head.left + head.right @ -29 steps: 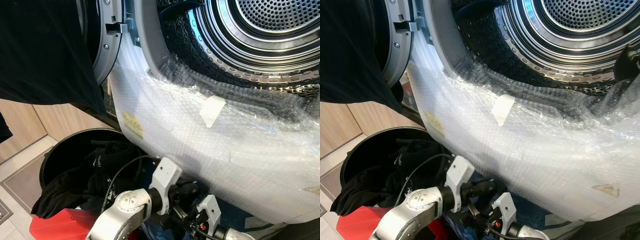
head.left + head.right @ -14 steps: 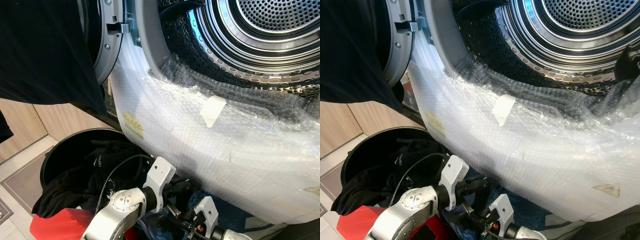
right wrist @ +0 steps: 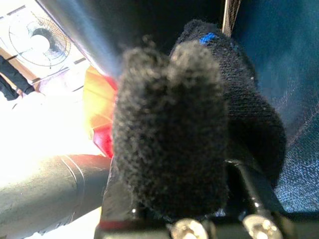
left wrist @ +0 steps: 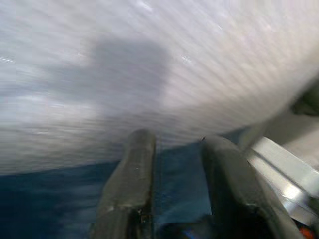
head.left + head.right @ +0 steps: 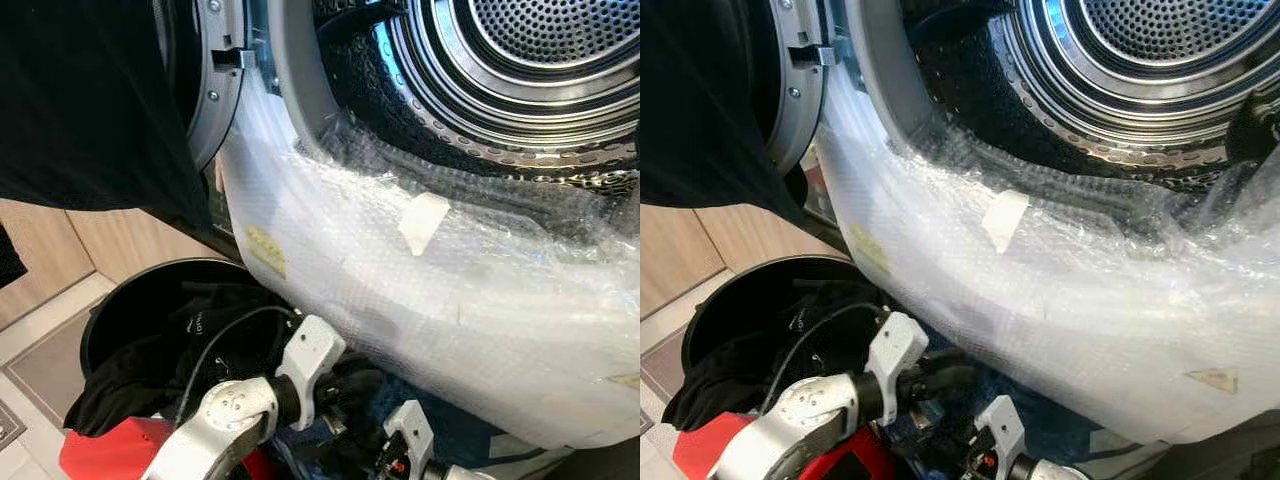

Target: Clothes washing

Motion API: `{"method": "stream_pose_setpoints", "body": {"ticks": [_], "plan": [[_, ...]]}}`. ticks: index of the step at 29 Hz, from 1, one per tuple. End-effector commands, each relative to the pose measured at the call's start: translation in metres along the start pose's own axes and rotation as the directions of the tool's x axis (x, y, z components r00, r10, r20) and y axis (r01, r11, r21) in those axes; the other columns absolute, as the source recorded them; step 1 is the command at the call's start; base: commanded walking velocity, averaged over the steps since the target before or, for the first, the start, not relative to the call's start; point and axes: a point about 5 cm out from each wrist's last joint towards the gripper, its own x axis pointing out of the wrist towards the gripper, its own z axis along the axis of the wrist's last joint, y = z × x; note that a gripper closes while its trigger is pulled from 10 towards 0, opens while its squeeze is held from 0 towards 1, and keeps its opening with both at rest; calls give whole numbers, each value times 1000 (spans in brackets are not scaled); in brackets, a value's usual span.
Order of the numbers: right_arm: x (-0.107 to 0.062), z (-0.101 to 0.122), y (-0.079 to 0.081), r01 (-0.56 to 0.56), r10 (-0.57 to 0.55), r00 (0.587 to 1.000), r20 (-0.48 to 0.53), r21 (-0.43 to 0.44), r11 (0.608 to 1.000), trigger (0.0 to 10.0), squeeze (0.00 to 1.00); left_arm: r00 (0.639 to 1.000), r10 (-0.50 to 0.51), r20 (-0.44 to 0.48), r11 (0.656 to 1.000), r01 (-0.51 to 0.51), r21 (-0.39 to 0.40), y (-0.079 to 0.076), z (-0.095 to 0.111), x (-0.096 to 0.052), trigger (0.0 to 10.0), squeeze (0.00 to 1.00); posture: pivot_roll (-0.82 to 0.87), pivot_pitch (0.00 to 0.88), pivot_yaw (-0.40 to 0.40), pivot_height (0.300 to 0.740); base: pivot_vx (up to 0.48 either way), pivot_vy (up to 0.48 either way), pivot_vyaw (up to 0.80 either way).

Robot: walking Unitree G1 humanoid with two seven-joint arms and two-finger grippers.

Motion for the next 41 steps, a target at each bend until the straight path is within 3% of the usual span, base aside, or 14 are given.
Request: {"method": "stream_pose_setpoints", "body": {"ticks": [1, 4, 7, 9, 10, 11, 13, 14, 15, 19, 25, 29, 33, 41], "plan": [[-5, -2, 1, -18, 18, 1000, 3, 3, 1000, 0, 0, 990, 134, 34, 989, -136, 62, 10, 13, -11, 10000, 1000, 96, 64, -79, 740, 0, 0, 0], [-9, -2, 3, -41, 41, 999, 9, 12, 999, 0, 0, 940, 338, 53, 934, -342, 103, 25, 17, -27, 10000, 1000, 102, 67, -81, 740, 0, 0, 0], [-12, -6, 6, -62, 62, 998, -7, 13, 998, 0, 0, 829, 552, 87, 832, -555, 14, 44, 14, -45, 10000, 1000, 117, 67, -86, 740, 0, 0, 0], [-15, -6, 7, -77, 77, 997, -2, 22, 997, 0, 0, 774, 628, 77, 767, -633, 104, 56, 7, -55, 10000, 1000, 127, 73, -86, 740, 0, 0, 0], [-16, -5, 9, -86, 86, 996, 0, 19, 996, 0, 0, 742, 667, 69, 731, -669, 137, 64, 1, -60, 10000, 306, 135, 68, -92, 740, 0, 0, 0], [-17, -5, 10, -96, 96, 995, 0, 13, 995, 0, 0, 702, 709, 71, 688, -710, 149, 73, -3, -64, 10000, 0, 134, 70, -96, 740, 0, 0, 0], [-20, -1, 17, -146, 146, 989, 6, 4, 989, 0, 0, 607, 789, 94, 588, -790, 171, 90, -7, -73, 10000, 0, 131, 70, -97, 740, 0, 0, 0], [-23, 4, 21, -176, 176, 984, 17, -7, 984, 0, 0, 570, 812, 129, 520, -805, 284, 97, -6, -76, 10000, 0, 127, 72, -94, 740, 0, 0, 0], [-24, 6, 22, -183, 183, 983, 21, -9, 983, 0, 0, 562, 815, 139, 497, -803, 330, 99, -6, -77, 10000, 0, 127, 72, -94, 740, 0, 0, 0], [-30, 15, 28, -205, 206, 978, 36, -43, 978, 0, 0, 522, 837, 166, 475, -843, 253, 106, -6, -80, 10000, 0, 103, 72, -80, 740, 0, 0, 0], [-37, 32, 43, -250, 255, 963, 88, -68, 966, 0, 0, 574, 801, 169, 513, -804, 300, 108, -14, -67, 10000, 0, 100, 76, -64, 740, 0, 0, 0], [-48, 42, 65, -337, 345, 936, 73, -107, 935, 0, 0, 605, 779, 168, 560, -790, 249, 100, -20, -50, 10000, 0, 86, 79, -47, 740, 0, 0, 0], [-49, 65, 73, -347, 365, 919, 147, -136, 928, 0, 0, 649, 746, 147, 598, -751, 279, 96, -27, -45, 10000, 0, 75, 80, -43, 740, 0, 0, 0], [-51, 135, 69, -288, 360, 860, 360, -241, 927, 0, 0, 647, 746, 160, 596, -755, 274, 97, -30, -45, 10000, 0, 90, 75, -47, 740, 0, 0, 0]]}}
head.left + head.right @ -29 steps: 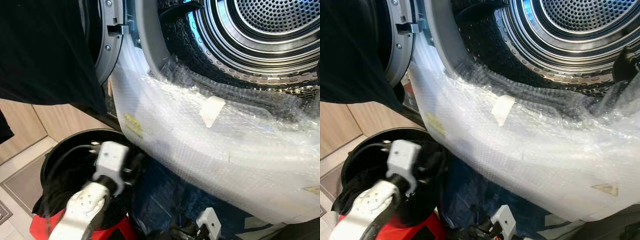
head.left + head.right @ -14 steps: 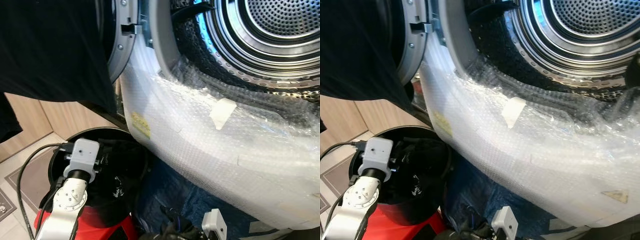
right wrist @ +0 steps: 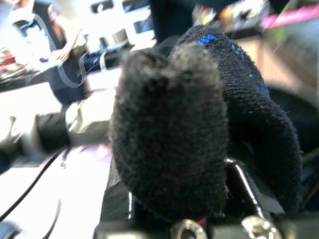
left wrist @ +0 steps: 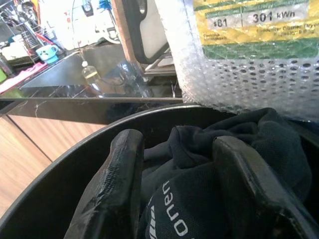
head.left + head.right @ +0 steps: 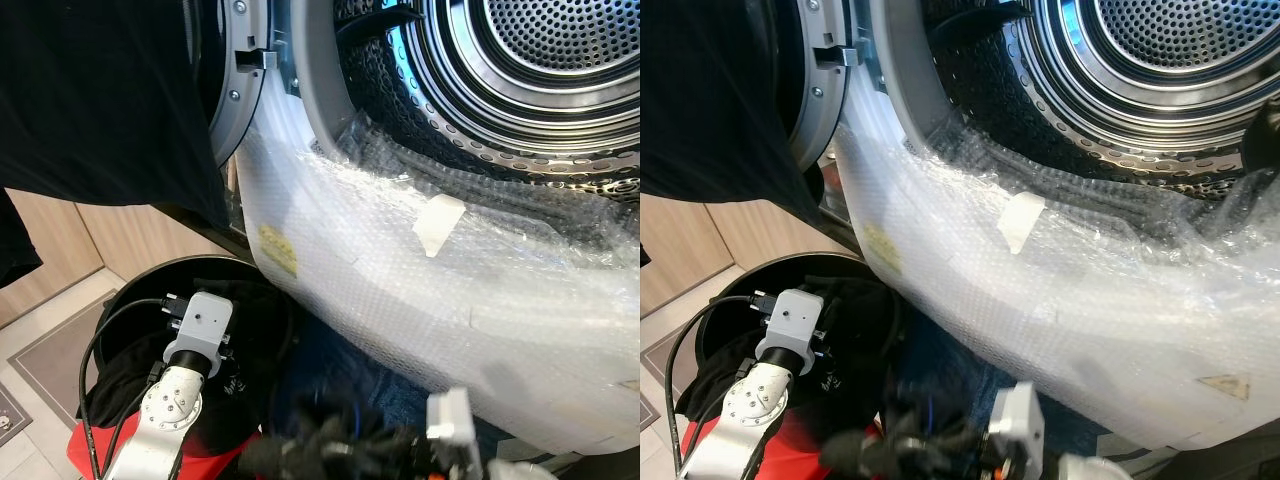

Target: Clothes washing

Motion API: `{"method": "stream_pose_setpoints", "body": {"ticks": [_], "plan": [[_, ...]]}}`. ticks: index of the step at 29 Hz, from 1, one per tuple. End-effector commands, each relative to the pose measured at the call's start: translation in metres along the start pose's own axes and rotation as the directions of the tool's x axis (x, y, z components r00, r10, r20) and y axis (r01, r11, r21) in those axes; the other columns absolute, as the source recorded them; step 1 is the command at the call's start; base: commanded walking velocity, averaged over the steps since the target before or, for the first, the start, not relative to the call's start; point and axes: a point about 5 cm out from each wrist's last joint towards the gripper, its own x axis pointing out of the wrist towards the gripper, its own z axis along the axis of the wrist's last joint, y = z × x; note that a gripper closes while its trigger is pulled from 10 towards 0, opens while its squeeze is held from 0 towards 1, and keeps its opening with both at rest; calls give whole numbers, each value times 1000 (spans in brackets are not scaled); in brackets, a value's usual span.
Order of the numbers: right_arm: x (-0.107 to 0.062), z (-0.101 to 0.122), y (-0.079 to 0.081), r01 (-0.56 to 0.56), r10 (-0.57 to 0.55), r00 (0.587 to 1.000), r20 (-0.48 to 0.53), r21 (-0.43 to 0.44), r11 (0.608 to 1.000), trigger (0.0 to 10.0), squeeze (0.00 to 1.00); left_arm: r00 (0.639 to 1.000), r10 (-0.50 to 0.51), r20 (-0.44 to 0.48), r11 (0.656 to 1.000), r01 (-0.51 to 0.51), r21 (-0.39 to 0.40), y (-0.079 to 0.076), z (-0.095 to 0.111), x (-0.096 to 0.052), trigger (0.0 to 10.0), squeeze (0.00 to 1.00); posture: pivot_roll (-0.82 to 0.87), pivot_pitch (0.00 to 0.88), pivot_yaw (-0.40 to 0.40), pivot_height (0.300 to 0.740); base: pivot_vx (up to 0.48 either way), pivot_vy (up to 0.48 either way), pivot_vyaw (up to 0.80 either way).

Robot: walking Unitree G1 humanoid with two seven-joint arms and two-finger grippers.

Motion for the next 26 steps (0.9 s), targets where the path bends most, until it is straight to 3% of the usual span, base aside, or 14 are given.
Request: {"method": "stream_pose_setpoints", "body": {"ticks": [1, 5, 8, 10, 13, 14, 16, 20, 25, 26], "plan": [[2, 17, 1, -1, 3, 998, 69, -26, 1000, 0, 0, 1000, -9, 8, 1000, 9, 5, -2, 1, 0, 10000, 0, 97, 77, -48, 740, 0, 0, 0], [4, 33, 3, -36, 33, 987, 160, 13, 999, 0, 0, 1000, -22, 3, 1000, 22, 10, -2, -2, -3, 10000, 0, 102, 79, -50, 740, 0, 0, 0], [-2, 37, 9, -65, 64, 984, 166, 1, 998, 0, 0, 1000, -19, 2, 1000, 19, 3, -2, -3, -4, 10000, 0, 105, 81, -47, 740, 0, 0, 0], [-2, 54, 0, 4, 9, 972, 236, -53, 999, 0, 0, 1000, -15, -12, 999, 14, -50, -4, -5, -4, 10000, 0, 98, 80, -43, 740, 0, 0, 0], [-1, 81, -6, 26, 5, 942, 336, -90, 996, 0, 0, 1000, -30, -6, 999, 30, -37, -6, -4, -2, 10000, 0, 91, 72, -39, 740, 0, 0, 0], [1, 102, -12, 49, 1, 921, 390, -118, 992, 0, 0, 998, -56, 2, 998, 56, -20, -10, -3, 1, 10000, 0, 97, 72, -39, 740, 0, 0, 0], [7, 112, -12, 22, 48, 935, 352, -194, 981, 0, 0, 997, -73, 8, 997, 73, -6, -13, -3, 4, 10000, 0, 97, 63, -44, 740, 0, 0, 0], [13, 118, -9, 3, 81, 940, 332, -244, 970, 0, 0, 997, -70, 10, 997, 71, -14, -13, -3, 4, 10000, 0, 94, 60, -44, 740, 0, 0, 0], [13, 163, -26, 86, 62, 846, 530, -252, 964, 0, 0, 997, -82, -5, 996, 82, -20, -16, -10, 1, 10000, 0, 96, 58, -38, 740, 0, 0, 0], [13, 163, -26, 86, 62, 846, 530, -252, 964, 0, 0, 997, -82, -5, 996, 82, -20, -16, -10, 1, 10000, 0, 96, 58, -38, 740, 0, 0, 0]]}}
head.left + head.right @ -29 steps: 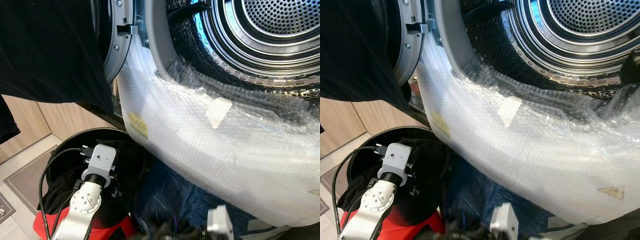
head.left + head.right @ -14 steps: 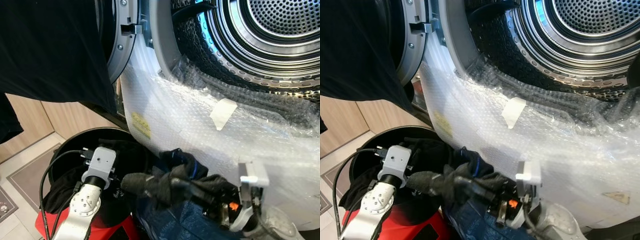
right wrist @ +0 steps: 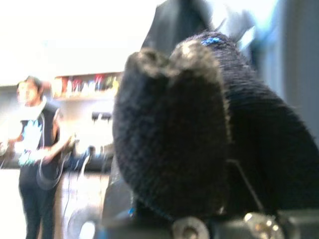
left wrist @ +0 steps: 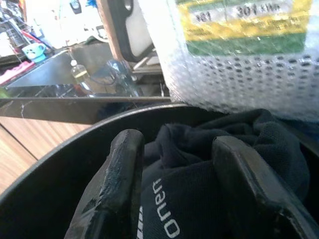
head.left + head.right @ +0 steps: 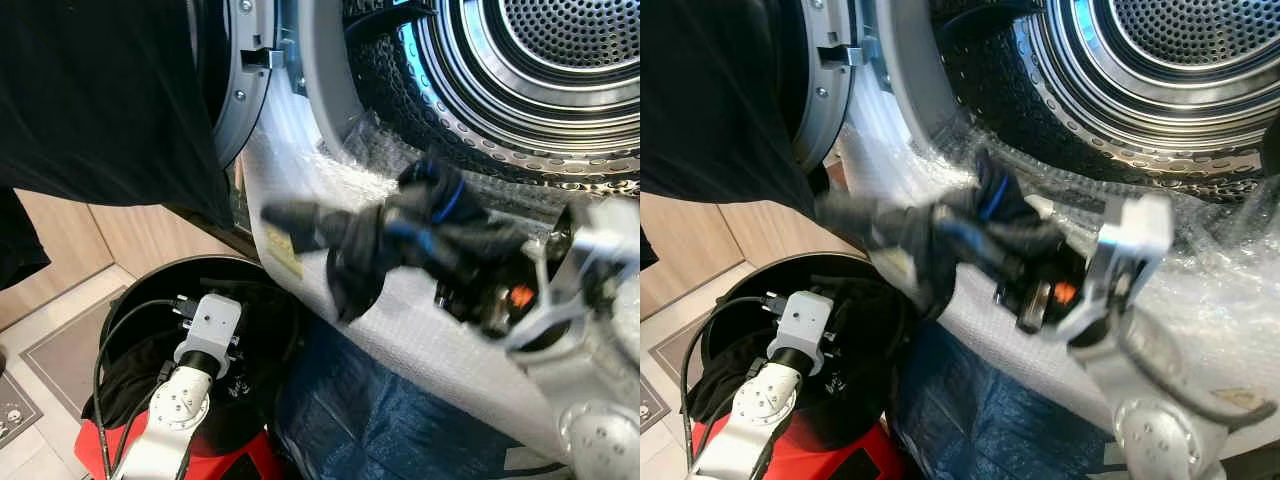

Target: Clothes washing

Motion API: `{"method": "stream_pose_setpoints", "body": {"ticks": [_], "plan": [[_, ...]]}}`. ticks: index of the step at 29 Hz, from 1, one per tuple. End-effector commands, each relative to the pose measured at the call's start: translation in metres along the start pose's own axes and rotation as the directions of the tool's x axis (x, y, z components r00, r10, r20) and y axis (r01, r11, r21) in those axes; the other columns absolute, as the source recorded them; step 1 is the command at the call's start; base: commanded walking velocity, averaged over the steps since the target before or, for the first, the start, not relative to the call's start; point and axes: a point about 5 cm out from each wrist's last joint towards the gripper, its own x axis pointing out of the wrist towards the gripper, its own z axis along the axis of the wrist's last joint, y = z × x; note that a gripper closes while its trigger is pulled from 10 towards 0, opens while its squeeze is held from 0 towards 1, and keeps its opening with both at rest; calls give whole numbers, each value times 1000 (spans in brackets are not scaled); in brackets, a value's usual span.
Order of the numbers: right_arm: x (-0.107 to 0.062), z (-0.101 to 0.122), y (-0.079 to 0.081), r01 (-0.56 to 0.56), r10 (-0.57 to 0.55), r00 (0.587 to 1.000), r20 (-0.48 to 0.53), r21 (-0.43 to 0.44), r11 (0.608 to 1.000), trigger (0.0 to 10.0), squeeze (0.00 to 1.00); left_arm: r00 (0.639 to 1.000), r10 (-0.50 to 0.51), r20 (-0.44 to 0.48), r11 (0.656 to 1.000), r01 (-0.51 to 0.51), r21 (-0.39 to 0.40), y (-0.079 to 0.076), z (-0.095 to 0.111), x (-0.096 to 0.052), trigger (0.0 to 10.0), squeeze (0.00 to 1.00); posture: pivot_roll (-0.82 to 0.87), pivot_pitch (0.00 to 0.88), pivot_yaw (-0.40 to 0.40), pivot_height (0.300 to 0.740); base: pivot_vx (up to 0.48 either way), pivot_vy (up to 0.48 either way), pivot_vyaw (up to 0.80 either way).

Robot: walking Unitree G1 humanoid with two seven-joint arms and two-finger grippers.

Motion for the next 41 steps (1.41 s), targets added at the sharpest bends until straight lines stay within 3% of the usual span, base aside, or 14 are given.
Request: {"method": "stream_pose_setpoints", "body": {"ticks": [1, 6, 11, 19, 23, 25, 26, 27, 28, 31, 34, 35, 39, 41], "plan": [[3, 17, -10, 43, -40, 996, 80, -43, 998, 0, 0, 1000, -27, -5, 1000, 27, 15, -5, -4, -1, 10000, 0, 116, 60, -45, 740, 0, 0, 0], [12, 44, -32, 81, -60, 988, 142, -140, 987, 0, 0, 1000, -15, 7, 1000, 15, -5, -7, 0, 2, 10000, 0, 113, 59, -50, 740, 0, 0, 0], [42, 67, -65, 209, -171, 974, 151, -293, 933, 0, 0, 1000, -31, 3, 999, 31, -21, -13, -3, -2, 10000, 0, 109, 59, -60, 740, 0, 0, 0], [69, 86, -93, 361, -311, 926, 214, -261, 895, 0, 0, 1000, -28, -2, 999, 28, -27, -14, -4, -3, 10000, 0, 110, 60, -63, 740, 0, 0, 0], [80, 102, -130, 641, -596, 765, 244, -190, 744, 902, 0, 999, -41, -5, 999, 41, -22, -15, -5, -2, 10000, 0, 98, 53, -63, 740, 0, 0, 0], [81, 102, -140, 710, -673, 702, 233, -149, 688, 7176, 0, 999, -41, -6, 999, 41, -22, -14, -5, -2, 10000, 0, 95, 52, -60, 740, 0, 0, 0], [80, 102, -145, 741, -708, 670, 223, -144, 656, 7176, 0, 999, -41, -5, 999, 41, -21, -14, -5, -1, 10000, 0, 94, 56, -60, 740, 0, 0, 0], [82, 98, -151, 776, -750, 630, 203, -122, 619, 10000, 0, 999, -41, -5, 999, 41, -21, -14, -4, -1, 10000, 0, 91, 55, -65, 740, 0, 0, 0], [85, 93, -156, 805, -787, 592, 175, -87, 587, 10000, 0, 999, -41, -4, 999, 41, -22, -14, -4, 0, 10000, 0, 86, 54, -66, 740, 0, 0, 0], [95, 79, -157, 818, -810, 574, 125, -46, 573, 10000, 0, 999, -43, -10, 999, 43, -23, -15, -5, 0, 10000, 0, 86, 54, -66, 740, 0, 0, 0], [96, 63, -162, 869, -868, 492, 72, -108, 484, 10000, 0, 999, -49, -12, 999, 49, -23, -19, -6, 0, 10000, 0, 96, 44, -67, 740, 0, 0, 0], [88, 60, -168, 905, -906, 417, 71, -123, 407, 10000, 0, 999, -50, -15, 998, 50, -28, -20, -6, -1, 10000, 0, 108, 42, -71, 740, 0, 0, 0], [73, 59, -177, 953, -955, 291, 55, -104, 284, 10000, 0, 999, -43, -20, 998, 42, -38, -19, -6, -1, 10000, 0, 106, 49, -81, 740, 0, 0, 0], [78, 56, -175, 944, -957, 288, 32, -176, 278, 10000, 0, 999, -37, -29, 999, 36, -35, -17, -8, -2, 10000, 0, 103, 57, -76, 740, 0, 0, 0]]}}
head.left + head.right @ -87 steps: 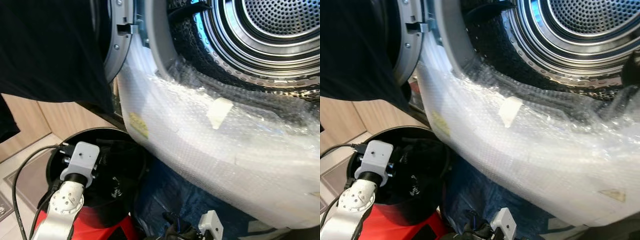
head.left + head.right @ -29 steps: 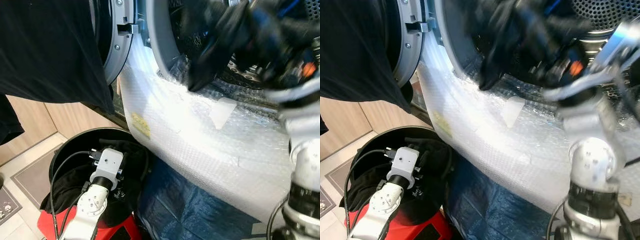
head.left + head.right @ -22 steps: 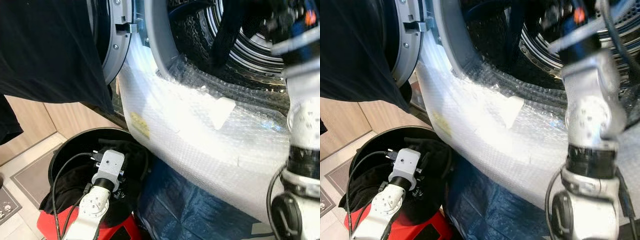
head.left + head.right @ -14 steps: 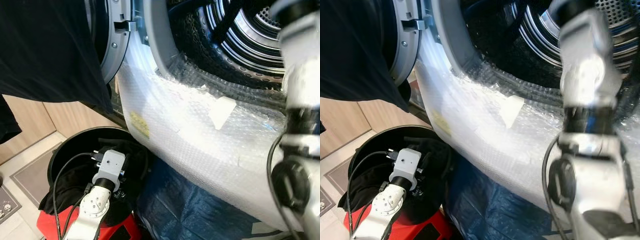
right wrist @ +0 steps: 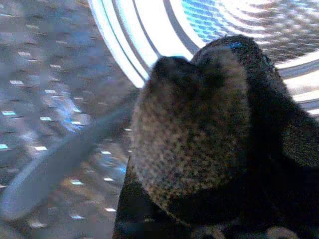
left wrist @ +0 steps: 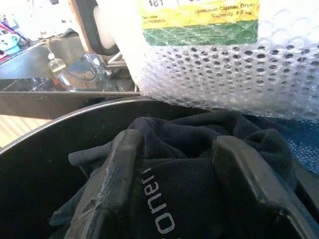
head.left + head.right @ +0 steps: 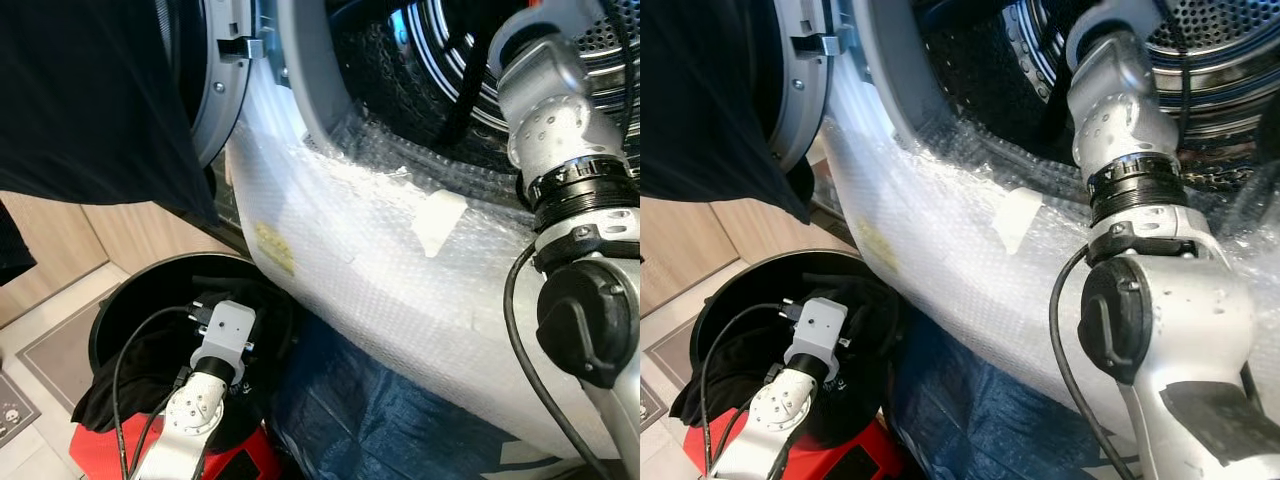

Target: Clothes washing

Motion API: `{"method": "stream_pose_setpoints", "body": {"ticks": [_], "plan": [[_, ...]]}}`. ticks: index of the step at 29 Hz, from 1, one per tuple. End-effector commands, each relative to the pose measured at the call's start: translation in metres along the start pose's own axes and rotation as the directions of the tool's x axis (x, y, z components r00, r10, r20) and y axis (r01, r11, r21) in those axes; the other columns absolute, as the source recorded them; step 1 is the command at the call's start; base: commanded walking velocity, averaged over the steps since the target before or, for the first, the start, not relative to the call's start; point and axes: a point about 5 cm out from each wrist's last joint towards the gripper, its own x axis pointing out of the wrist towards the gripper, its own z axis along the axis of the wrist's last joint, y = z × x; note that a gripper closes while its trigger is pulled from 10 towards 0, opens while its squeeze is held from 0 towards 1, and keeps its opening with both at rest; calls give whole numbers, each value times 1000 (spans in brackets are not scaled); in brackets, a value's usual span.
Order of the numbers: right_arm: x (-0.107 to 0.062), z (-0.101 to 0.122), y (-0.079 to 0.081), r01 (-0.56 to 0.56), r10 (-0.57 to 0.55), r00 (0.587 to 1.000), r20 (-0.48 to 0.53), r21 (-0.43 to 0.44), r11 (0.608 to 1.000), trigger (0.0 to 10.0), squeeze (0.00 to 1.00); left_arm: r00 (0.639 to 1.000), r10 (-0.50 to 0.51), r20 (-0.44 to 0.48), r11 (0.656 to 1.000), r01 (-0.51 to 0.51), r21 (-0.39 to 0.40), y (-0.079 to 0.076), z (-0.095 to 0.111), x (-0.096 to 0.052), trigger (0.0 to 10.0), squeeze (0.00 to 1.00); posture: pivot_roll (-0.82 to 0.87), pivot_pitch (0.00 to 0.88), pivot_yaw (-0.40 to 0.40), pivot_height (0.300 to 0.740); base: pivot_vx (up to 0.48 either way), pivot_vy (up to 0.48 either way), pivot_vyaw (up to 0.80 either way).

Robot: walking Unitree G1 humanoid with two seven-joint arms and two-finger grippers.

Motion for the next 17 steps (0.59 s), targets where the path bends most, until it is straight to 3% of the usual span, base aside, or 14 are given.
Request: {"method": "stream_pose_setpoints", "body": {"ticks": [1, 2, 4, 5, 6, 7, 12, 17], "plan": [[0, 13, 10, -11, 13, 999, 35, -48, 999, 10000, 0, 999, -12, -33, 1000, 12, 6, -2, -7, -3, 10000, 0, 103, 57, -76, 740, 0, 0, 0], [0, 13, 11, -20, 22, 999, 45, -53, 998, 10000, 0, 999, -13, -32, 1000, 13, 7, -2, -6, -3, 10000, 0, 103, 57, -76, 740, 0, 0, 0], [0, 14, 14, -17, 31, 996, 81, -165, 986, 10000, 0, 999, -32, -31, 999, 33, 21, -4, -6, -3, 10000, 0, 97, 64, -77, 740, 0, 0, 0], [0, 12, 14, -15, 28, 997, 78, -160, 987, 10000, 0, 999, -40, -30, 999, 41, 30, -5, -5, -3, 10000, 0, 97, 64, -77, 740, 0, 0, 0], [0, 8, 14, -13, 23, 998, 64, -153, 988, 10000, 102, 999, -43, -29, 999, 44, 31, -6, -5, -3, 10000, 0, 103, 68, -81, 740, 0, 0, 0], [-1, -3, 10, 3, 5, 999, 44, -184, 983, 10000, 1000, 999, -38, -27, 999, 38, 12, -7, -3, -3, 10000, 0, 107, 67, -80, 740, 0, 0, 0], [-1, -15, 6, -1, 3, 1000, 10, -230, 973, 10000, 1000, 999, -41, -30, 999, 41, -2, -8, -4, -5, 10000, 0, 109, 58, -75, 740, 0, 0, 0], [-1, -12, 5, -2, 9, 1000, 25, -273, 962, 10000, 1000, 998, -56, -31, 998, 57, 6, -9, -5, -6, 10000, 0, 99, 41, -70, 740, 0, 0, 0]]}}
